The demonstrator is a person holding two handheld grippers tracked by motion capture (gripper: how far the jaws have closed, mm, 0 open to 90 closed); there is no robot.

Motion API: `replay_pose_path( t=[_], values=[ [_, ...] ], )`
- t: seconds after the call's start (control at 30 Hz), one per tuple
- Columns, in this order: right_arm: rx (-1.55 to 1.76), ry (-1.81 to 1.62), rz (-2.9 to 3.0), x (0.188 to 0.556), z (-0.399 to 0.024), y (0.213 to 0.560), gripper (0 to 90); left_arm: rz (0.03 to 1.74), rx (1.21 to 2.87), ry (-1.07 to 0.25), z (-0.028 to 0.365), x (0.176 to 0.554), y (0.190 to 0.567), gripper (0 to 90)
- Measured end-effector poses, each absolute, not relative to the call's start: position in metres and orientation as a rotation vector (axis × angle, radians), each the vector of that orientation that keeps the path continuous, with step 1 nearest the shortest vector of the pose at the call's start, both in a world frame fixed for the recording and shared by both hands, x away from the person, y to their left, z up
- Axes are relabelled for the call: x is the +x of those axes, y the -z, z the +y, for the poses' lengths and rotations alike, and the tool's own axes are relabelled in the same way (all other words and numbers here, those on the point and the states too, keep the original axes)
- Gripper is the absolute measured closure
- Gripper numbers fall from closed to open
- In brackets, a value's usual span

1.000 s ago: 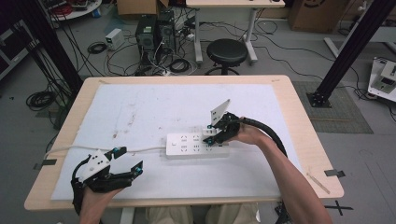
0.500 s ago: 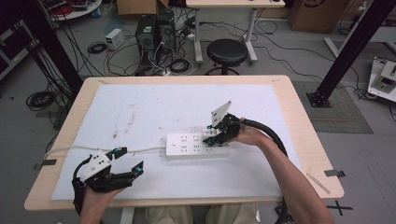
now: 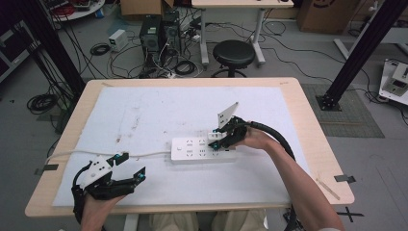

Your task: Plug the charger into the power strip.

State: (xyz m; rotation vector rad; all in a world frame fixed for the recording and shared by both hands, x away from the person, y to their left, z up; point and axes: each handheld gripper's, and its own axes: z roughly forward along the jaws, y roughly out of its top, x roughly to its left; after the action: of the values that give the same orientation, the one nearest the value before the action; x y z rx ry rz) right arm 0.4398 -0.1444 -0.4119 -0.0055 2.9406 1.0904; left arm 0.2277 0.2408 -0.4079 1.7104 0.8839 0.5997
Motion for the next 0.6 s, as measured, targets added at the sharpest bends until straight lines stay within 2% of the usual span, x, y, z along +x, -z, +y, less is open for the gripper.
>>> replay_pose_path(
  t=[0.6],
  values=[
    [0.018,-1.088,2.925,0.4372,-0.1440,0.4106,63.0,0.875,1.702,-0.606,0.2435,0.2287,0.4050,21.2]
  ],
)
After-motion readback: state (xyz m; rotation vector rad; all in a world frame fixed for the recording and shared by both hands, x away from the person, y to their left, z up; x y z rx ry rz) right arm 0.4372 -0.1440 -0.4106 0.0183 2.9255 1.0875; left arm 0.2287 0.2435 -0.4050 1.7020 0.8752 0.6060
